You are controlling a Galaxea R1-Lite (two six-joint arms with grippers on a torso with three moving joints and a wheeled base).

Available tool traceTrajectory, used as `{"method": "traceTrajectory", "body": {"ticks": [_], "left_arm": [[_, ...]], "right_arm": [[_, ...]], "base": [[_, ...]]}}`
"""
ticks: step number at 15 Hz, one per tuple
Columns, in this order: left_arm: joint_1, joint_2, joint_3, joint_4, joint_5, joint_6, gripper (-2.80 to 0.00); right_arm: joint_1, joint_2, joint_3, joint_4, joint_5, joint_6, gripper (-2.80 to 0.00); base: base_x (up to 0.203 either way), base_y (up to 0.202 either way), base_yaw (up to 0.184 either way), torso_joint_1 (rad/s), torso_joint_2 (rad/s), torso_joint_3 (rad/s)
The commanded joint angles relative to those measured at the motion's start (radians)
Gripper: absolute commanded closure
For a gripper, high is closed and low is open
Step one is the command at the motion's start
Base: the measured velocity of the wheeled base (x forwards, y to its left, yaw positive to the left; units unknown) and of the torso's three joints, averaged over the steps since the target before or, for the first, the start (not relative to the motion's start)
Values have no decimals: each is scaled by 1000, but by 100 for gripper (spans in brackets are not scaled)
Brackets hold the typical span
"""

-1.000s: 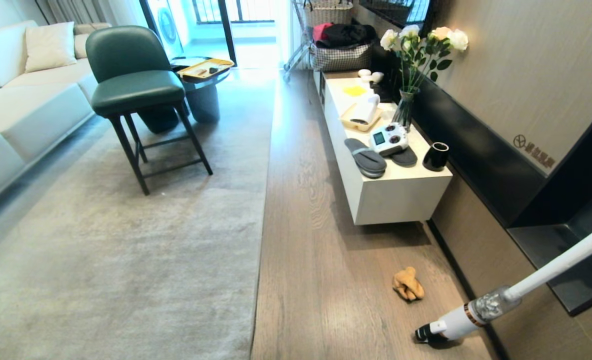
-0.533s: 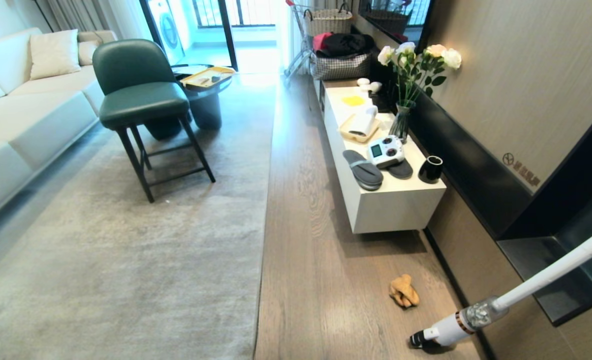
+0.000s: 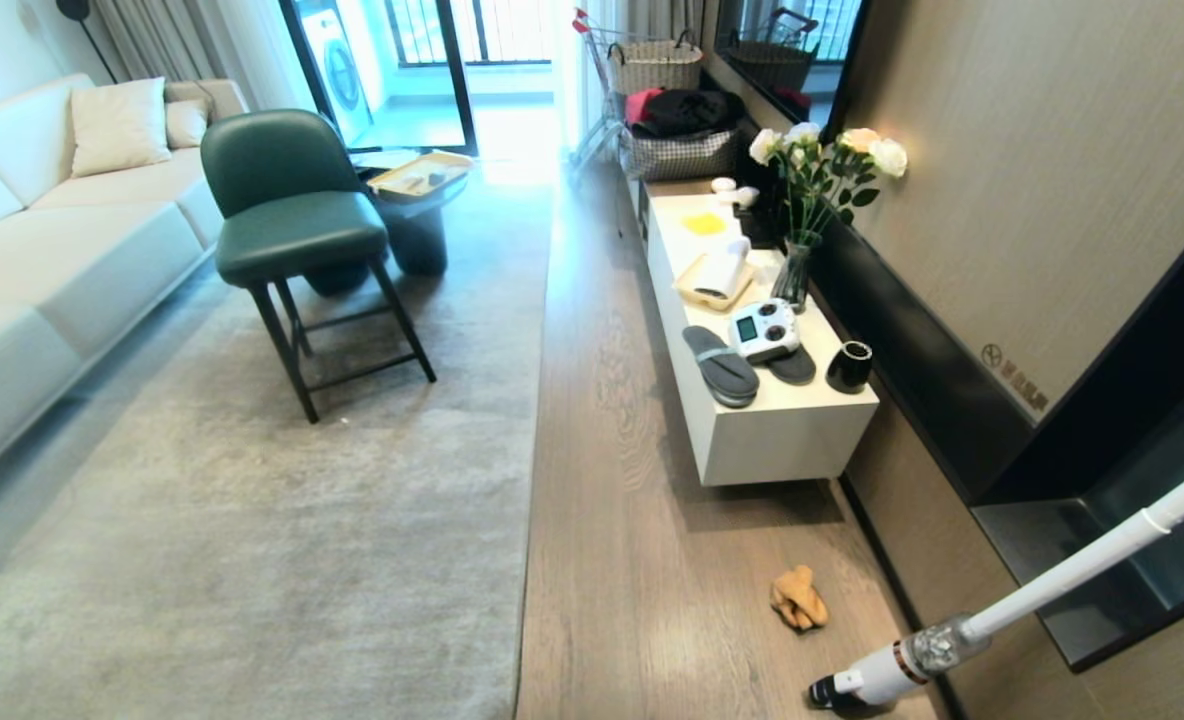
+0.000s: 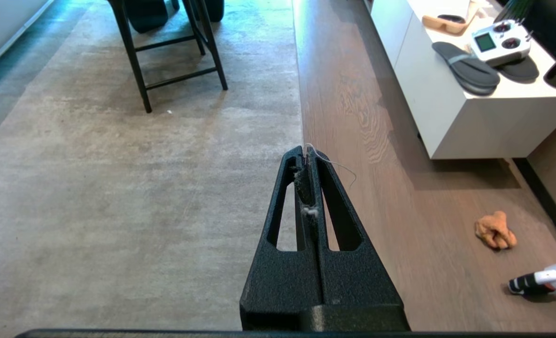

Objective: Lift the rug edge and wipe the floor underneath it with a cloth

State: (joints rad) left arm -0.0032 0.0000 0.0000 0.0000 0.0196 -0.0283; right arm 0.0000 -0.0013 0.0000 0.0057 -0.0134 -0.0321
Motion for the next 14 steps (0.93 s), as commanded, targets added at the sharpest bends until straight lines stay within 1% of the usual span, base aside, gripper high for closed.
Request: {"method": "traceTrajectory", "body": {"ticks": [1, 5, 14], "left_arm": [[0, 0, 0, 0, 0, -1, 0], [0, 0, 0, 0, 0, -1, 0], [0, 0, 0, 0, 0, -1, 0]], "right_arm": [[0, 1, 0, 0, 0, 0, 0], [0, 1, 0, 0, 0, 0, 0], [0, 1, 0, 1, 0, -2, 0]], "base": [[0, 0, 0, 228, -592, -359], [0, 0, 0, 239, -580, -351], [0, 0, 0, 157, -362, -210]]}}
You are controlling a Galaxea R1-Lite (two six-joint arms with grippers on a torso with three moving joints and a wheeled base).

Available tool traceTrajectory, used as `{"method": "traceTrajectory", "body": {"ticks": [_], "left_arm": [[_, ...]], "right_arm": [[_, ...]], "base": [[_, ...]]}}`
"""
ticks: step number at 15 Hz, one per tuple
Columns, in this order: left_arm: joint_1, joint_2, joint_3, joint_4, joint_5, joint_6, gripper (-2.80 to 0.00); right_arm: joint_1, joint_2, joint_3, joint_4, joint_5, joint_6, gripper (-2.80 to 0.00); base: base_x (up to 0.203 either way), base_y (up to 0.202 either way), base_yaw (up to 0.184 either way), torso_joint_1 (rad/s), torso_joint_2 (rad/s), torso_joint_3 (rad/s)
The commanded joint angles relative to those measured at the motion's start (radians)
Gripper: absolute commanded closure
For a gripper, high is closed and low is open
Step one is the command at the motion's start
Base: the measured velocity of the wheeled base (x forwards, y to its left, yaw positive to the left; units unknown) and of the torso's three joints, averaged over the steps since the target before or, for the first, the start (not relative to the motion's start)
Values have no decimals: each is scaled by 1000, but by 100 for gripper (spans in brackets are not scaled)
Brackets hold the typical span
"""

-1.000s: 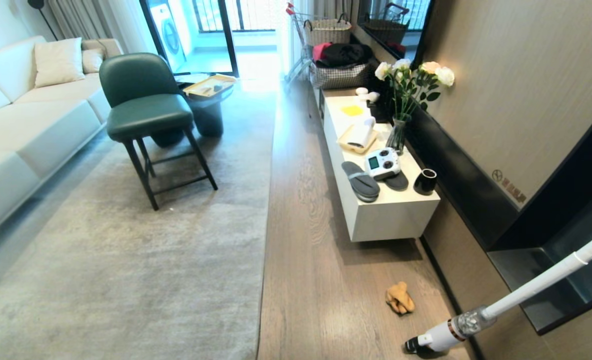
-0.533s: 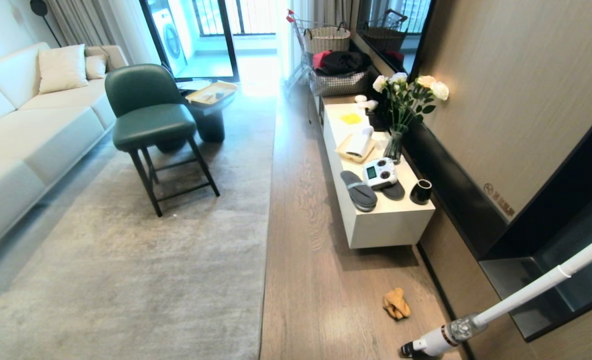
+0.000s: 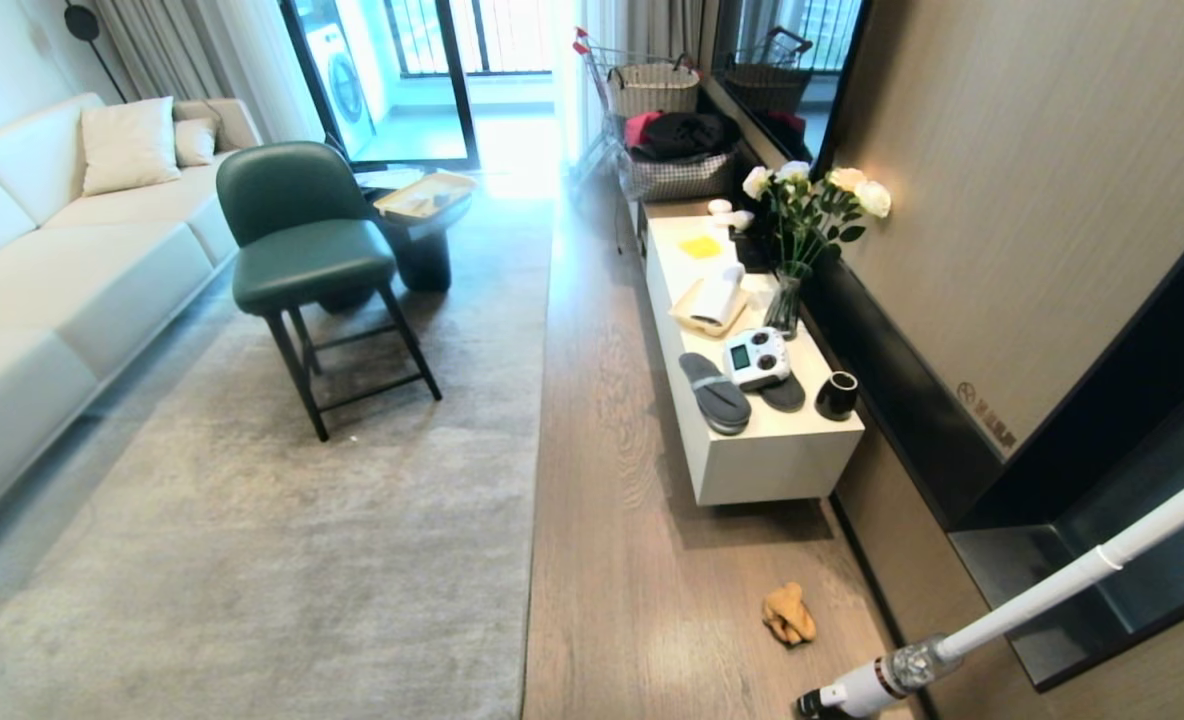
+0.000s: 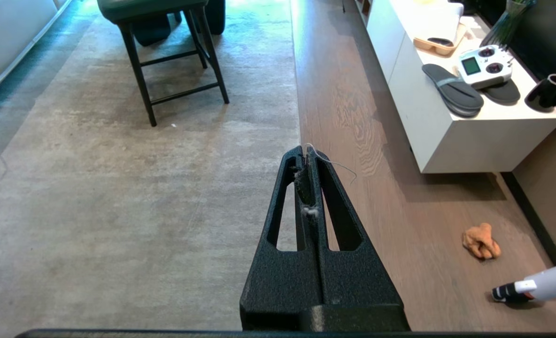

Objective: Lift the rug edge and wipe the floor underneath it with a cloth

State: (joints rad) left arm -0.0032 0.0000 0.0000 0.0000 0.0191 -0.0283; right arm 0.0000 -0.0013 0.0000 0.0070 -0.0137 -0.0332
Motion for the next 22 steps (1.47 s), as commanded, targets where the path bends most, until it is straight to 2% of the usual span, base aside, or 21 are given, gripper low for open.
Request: {"method": "traceTrajectory", "body": {"ticks": [1, 11, 22], "left_arm": [[0, 0, 0, 0, 1, -1, 0], [0, 0, 0, 0, 1, -1, 0], [0, 0, 0, 0, 1, -1, 0]], "right_arm": [[0, 1, 0, -1, 0, -1, 0], [0, 1, 0, -1, 0, 9, 0], [0, 1, 0, -1, 0, 10, 0]], "base": [[0, 0, 0, 154, -348, -188], [0, 0, 0, 143, -312, -171], [0, 0, 0, 1, -4, -1]]}}
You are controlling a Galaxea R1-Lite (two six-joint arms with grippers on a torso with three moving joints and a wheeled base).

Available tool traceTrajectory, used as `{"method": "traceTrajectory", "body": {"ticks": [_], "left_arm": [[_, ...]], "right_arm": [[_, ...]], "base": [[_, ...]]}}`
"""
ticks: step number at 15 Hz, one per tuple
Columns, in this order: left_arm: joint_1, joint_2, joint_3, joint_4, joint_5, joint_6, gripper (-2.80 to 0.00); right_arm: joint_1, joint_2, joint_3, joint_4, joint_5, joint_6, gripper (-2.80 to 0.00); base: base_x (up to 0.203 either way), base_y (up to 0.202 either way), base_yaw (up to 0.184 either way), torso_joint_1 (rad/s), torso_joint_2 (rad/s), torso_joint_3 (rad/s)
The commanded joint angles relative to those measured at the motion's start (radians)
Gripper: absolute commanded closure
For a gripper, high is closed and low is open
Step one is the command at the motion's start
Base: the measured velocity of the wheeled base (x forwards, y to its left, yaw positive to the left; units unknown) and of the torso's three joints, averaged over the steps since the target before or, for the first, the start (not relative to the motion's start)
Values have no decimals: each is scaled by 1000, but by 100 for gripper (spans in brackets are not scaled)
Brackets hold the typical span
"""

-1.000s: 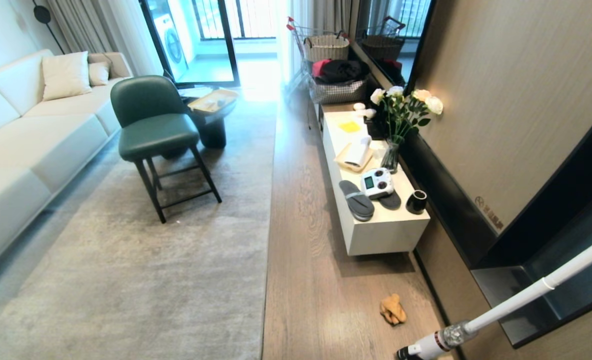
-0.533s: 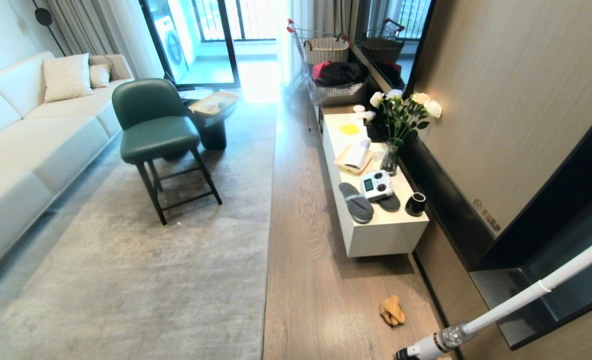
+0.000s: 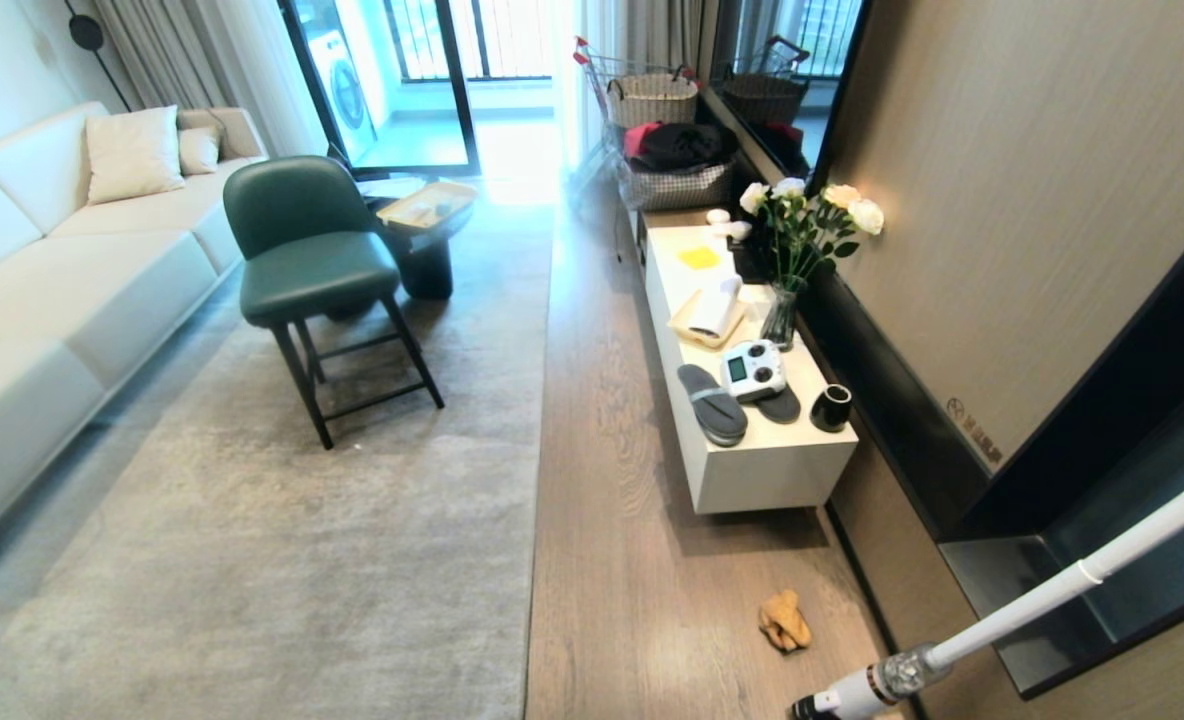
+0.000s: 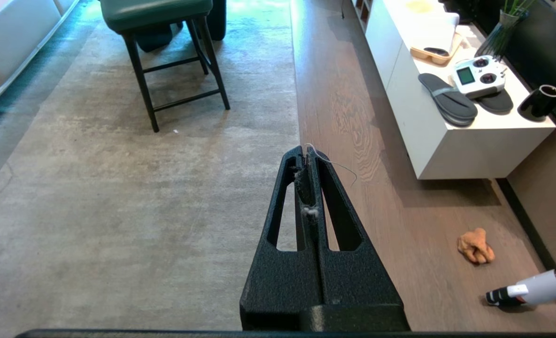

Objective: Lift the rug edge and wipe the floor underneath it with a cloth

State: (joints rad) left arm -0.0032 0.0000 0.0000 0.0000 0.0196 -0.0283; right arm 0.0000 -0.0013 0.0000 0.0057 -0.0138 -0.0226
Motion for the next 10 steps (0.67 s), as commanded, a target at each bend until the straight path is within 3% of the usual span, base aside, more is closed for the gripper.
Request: {"method": "traceTrajectory", "body": {"ticks": [1, 10], "left_arm": [[0, 0, 0, 0, 0, -1, 0], [0, 0, 0, 0, 0, -1, 0]], "right_arm": [[0, 1, 0, 0, 0, -4, 0], [0, 1, 0, -1, -6, 23, 0]], "base": [[0, 0, 0, 0, 0, 0], [0, 0, 0, 0, 0, 0]]}}
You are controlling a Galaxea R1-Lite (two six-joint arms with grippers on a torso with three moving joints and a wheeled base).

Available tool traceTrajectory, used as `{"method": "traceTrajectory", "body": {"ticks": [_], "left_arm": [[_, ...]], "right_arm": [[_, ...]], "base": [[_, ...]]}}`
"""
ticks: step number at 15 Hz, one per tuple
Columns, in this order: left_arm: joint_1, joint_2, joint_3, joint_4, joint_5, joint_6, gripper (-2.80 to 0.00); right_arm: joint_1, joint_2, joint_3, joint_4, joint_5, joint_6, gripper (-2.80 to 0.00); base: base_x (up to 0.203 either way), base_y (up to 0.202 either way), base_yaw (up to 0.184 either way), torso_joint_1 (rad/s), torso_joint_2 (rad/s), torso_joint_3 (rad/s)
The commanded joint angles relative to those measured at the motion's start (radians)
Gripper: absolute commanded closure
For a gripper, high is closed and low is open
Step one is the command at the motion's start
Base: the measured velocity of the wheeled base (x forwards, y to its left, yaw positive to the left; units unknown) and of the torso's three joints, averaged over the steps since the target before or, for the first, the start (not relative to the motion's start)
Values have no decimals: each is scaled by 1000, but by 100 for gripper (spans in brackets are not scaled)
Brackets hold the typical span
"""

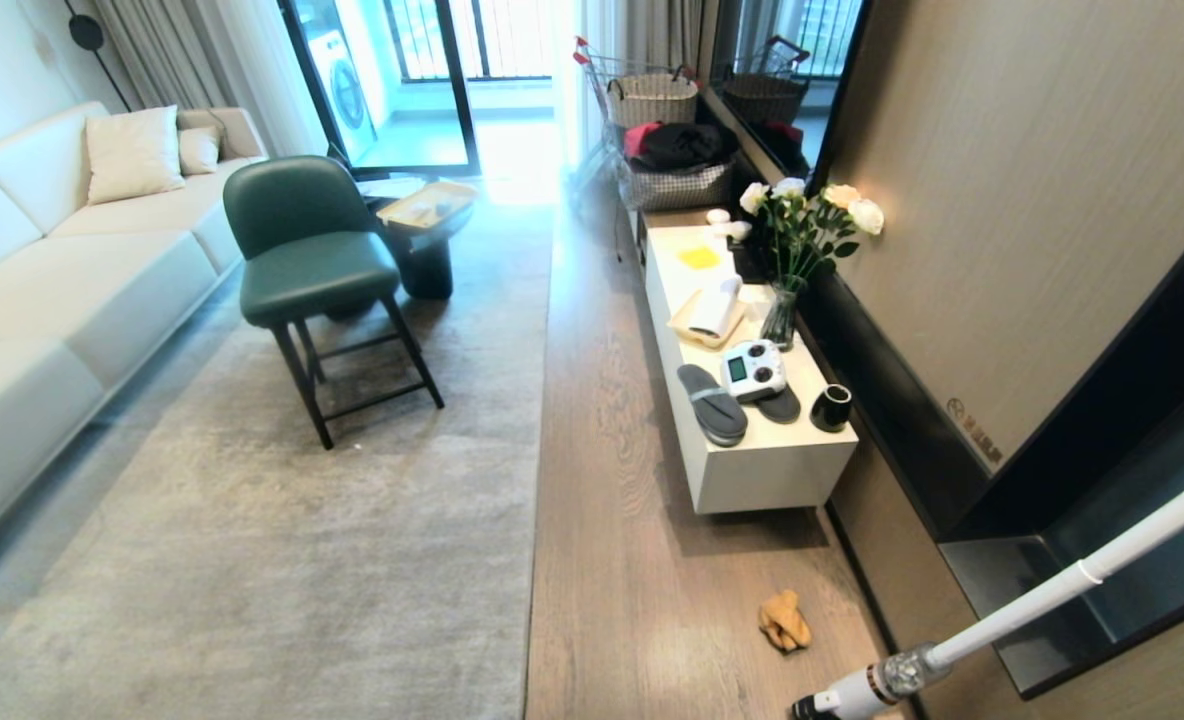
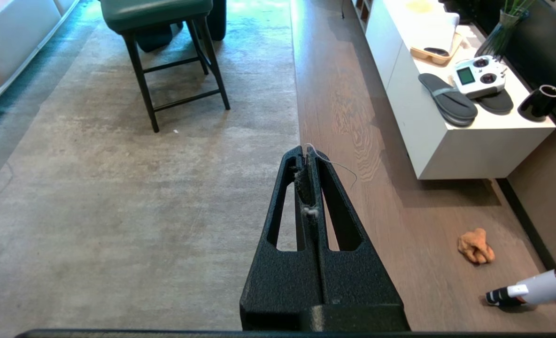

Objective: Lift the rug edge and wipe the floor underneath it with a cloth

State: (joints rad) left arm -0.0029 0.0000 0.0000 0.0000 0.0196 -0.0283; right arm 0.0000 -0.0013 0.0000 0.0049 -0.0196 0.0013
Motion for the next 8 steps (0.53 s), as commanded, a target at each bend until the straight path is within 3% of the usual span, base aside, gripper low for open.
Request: {"method": "traceTrajectory", "body": {"ticks": [1, 8], "left_arm": [[0, 0, 0, 0, 0, -1, 0], [0, 0, 0, 0, 0, -1, 0]], "right_arm": [[0, 1, 0, 0, 0, -1, 0], [0, 1, 0, 0, -17, 12, 0]], "base": [[0, 0, 0, 0, 0, 0], [0, 0, 0, 0, 0, 0]]}}
